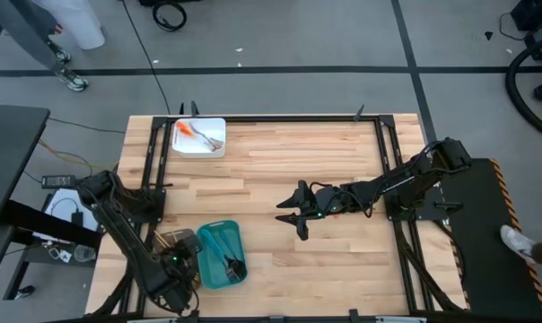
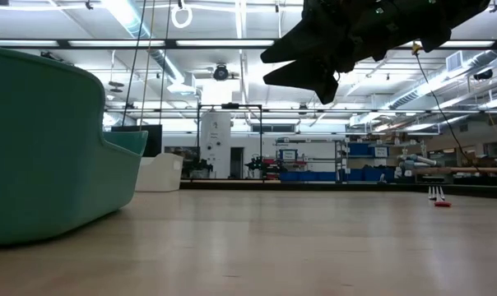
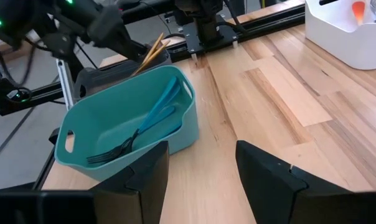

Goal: Sort silverware by color (type)
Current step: Put the orange fork into the white bin

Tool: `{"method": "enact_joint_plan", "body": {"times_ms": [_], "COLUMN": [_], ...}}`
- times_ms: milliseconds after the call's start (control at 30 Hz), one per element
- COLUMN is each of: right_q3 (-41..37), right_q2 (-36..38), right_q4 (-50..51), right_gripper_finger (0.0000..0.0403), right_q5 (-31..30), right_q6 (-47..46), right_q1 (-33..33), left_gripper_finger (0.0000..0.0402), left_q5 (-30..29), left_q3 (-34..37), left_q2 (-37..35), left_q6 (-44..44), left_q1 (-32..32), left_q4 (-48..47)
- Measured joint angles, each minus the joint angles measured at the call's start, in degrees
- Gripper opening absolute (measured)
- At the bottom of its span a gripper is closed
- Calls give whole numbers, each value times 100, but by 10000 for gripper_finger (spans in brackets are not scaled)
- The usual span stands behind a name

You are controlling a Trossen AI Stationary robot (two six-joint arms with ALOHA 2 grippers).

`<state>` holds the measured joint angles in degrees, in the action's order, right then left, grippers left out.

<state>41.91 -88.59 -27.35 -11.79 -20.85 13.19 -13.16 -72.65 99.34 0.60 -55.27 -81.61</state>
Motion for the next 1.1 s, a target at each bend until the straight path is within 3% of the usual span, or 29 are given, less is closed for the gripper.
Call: {"method": "enact_joint_plan", "body": {"times_ms": [367, 567, 833, 1100], "right_q3": [0, 0, 0, 0], "right_q2": [1, 1, 1, 1], "right_q4": [51, 542, 1039, 1327], "right_gripper_finger": [197, 197, 197, 197], "right_q5": [-20, -762, -1077, -1219], "right_q6": [-53, -497, -900, -1064], "right_q1": [0, -4, -75, -115], "left_gripper_finger": [149, 148, 148, 148], "left_q5": [-881, -1444, -1765, -2307], "left_q3": [-104, -102, -102, -100], "left_q2": [-534, -535, -535, -532], "left_q6": [-816, -1523, -2262, -2242], "left_q1": [188, 375, 835, 1207], "left_q4": [354, 1068, 1169, 1486]}}
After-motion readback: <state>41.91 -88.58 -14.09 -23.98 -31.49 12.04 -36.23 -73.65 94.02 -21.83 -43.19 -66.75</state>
